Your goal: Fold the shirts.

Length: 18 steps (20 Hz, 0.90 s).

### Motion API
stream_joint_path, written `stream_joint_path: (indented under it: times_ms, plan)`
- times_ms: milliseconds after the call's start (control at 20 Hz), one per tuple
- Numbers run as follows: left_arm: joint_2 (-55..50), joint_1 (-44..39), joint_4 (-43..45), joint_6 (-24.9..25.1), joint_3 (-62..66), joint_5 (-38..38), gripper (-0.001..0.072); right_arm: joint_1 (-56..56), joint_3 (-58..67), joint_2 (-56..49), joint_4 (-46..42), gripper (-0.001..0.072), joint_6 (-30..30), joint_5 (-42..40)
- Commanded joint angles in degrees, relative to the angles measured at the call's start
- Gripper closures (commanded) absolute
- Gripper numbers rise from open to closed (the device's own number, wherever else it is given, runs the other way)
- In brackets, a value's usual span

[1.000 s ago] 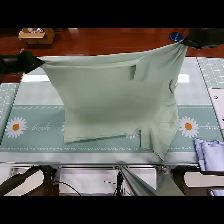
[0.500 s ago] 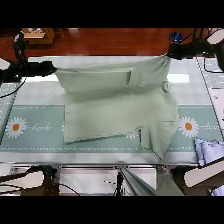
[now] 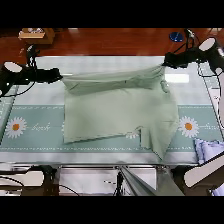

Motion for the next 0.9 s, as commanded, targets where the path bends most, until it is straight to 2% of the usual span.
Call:
stream_joint_path:
  times_ms: [0,150,350,650,700,750,800,850]
  plan:
    - [1.0,2.1,0.1,0.0,2.2,-10.8,0.0682,-0.9,0.0,3.0,-5.2,0.0682,-0.2,9.8]
    - [1.1,3.2,0.7,-0.2,2.8,-19.7,0.0682,-0.9,0.0,4.0,-12.9,0.0682,-0.2,16.9]
    - [-0.3,2.7,6.2,-7.1,0.8,-19.4,0.0682,-0.1,0.0,1.6,-13.0,0.0682,0.7,19.0]
    - [-4.2,2.7,6.1,-9.1,0.7,-19.2,0.0676,1.8,0.0,-2.2,-12.1,0.0676,1.9,19.0]
    - [-4.1,2.7,6.1,-9.1,0.7,-19.2,0.0610,1.8,0.0,-2.1,-12.3,0.0620,1.8,19.1]
    - [-4.0,3.1,6.1,-9.1,1.2,-19.8,0.0477,1.6,0.3,-1.8,-12.8,0.0562,1.2,20.2]
    - [-4.0,3.8,6.5,-9.1,2.6,-21.6,0.0345,1.2,1.0,-1.3,-14.3,0.0551,-1.1,22.3]
    - [-4.0,4.8,7.3,-9.1,4.4,-24.2,0.0262,0.7,2.1,-0.6,-16.8,0.0469,-3.3,25.4]
